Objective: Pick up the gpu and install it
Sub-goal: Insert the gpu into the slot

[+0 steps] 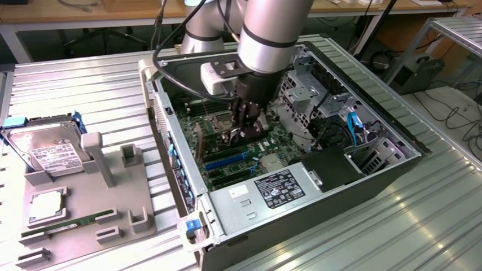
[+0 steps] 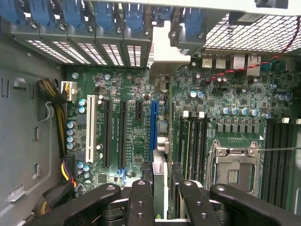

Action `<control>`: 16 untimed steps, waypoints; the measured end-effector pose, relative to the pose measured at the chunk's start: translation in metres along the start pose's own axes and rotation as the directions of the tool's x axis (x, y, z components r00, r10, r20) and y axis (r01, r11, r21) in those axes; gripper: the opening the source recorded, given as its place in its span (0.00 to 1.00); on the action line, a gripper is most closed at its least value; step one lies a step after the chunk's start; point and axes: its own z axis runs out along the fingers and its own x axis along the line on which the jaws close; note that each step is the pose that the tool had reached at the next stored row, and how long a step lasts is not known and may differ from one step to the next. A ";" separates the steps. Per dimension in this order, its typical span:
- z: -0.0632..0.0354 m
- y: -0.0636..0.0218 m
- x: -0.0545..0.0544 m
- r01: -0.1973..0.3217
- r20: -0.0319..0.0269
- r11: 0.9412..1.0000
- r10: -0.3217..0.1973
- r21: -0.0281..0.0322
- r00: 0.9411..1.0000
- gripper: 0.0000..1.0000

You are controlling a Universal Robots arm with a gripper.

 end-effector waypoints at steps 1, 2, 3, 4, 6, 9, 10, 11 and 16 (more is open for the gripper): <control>0.0002 0.0004 0.000 0.000 0.000 1.000 0.000 0.000 1.000 0.26; 0.0004 0.0010 0.000 0.000 0.000 1.000 0.000 0.000 1.000 0.26; 0.0005 0.0015 0.000 0.000 0.000 1.000 0.000 0.000 1.000 0.26; 0.0007 0.0020 0.000 0.000 0.000 1.000 0.000 0.000 1.000 0.26; 0.0010 0.0028 0.000 0.000 0.000 1.000 0.000 0.000 1.000 0.26; 0.0016 0.0043 0.000 0.000 0.000 1.000 0.000 0.000 1.000 0.26; 0.0017 0.0045 0.000 0.000 0.000 1.000 0.000 0.000 1.000 0.26; 0.0020 0.0049 0.000 0.000 0.000 1.000 0.000 0.000 1.000 0.26; 0.0032 0.0074 0.000 0.000 0.000 1.000 0.000 0.000 1.000 0.26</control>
